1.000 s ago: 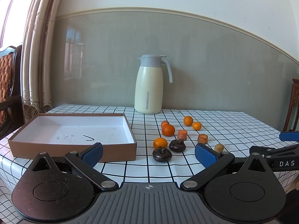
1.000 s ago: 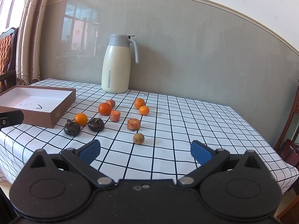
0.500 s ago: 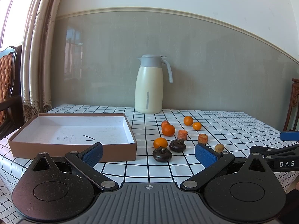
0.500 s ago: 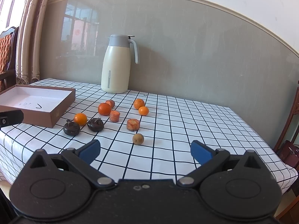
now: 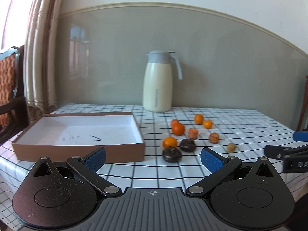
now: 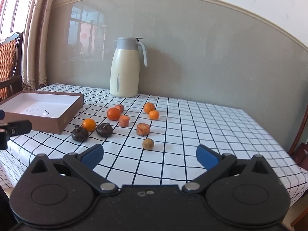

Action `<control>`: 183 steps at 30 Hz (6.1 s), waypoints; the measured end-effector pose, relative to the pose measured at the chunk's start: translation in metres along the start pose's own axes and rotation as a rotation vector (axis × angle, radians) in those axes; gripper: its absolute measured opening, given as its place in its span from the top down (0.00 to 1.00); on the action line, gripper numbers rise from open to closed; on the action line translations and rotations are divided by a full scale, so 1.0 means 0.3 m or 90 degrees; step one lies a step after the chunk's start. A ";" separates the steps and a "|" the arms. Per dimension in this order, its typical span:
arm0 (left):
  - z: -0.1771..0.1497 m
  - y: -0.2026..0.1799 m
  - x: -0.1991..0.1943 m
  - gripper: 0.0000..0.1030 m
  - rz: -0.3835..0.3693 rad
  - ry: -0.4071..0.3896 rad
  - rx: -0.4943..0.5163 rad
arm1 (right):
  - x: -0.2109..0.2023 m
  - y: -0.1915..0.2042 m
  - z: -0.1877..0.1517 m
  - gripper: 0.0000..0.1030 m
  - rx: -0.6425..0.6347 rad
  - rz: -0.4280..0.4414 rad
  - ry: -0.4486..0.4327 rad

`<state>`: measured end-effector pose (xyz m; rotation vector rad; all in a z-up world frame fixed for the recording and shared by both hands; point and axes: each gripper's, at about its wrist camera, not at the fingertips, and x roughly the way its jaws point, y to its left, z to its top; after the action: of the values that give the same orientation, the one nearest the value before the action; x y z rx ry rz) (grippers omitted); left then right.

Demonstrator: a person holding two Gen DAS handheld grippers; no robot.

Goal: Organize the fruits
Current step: 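Grasp the dark mangosteen with the left tool while the right tool grasps the small brown fruit, then carry both fruits into the white box and open both tools, then move both open tools back toward the remaining fruit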

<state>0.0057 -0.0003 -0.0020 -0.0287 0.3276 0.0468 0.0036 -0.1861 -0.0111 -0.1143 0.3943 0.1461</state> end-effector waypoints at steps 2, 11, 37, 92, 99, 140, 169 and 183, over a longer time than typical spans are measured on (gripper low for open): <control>0.004 0.009 0.017 0.00 -0.026 0.011 -0.018 | 0.021 -0.011 0.010 0.13 0.007 0.003 0.012; 0.002 -0.101 0.145 0.00 -0.030 0.017 0.043 | 0.152 -0.014 0.025 0.33 -0.019 0.023 0.041; -0.027 -0.170 0.476 0.30 -0.039 0.134 0.052 | 0.460 -0.011 0.030 0.69 -0.045 0.018 0.112; 0.080 0.540 0.293 0.56 0.205 0.047 -0.037 | 0.449 0.524 0.224 0.85 -0.086 0.223 -0.003; 0.045 0.704 0.327 0.56 0.256 0.065 -0.083 | 0.521 0.664 0.248 0.85 -0.093 0.279 0.004; 0.070 0.412 0.108 0.00 0.185 -0.022 -0.056 | 0.328 0.277 0.192 0.06 -0.016 0.106 -0.015; 0.057 -0.018 0.166 0.00 0.012 -0.019 0.028 | 0.162 -0.076 0.077 0.06 -0.011 -0.017 -0.007; 0.038 -0.121 0.241 0.00 -0.006 0.013 0.050 | 0.261 -0.127 0.034 0.06 0.054 -0.005 0.020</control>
<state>0.0795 -0.0332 -0.0136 0.0465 0.3502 0.0237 0.0852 -0.2128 -0.0291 -0.0346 0.4304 0.1203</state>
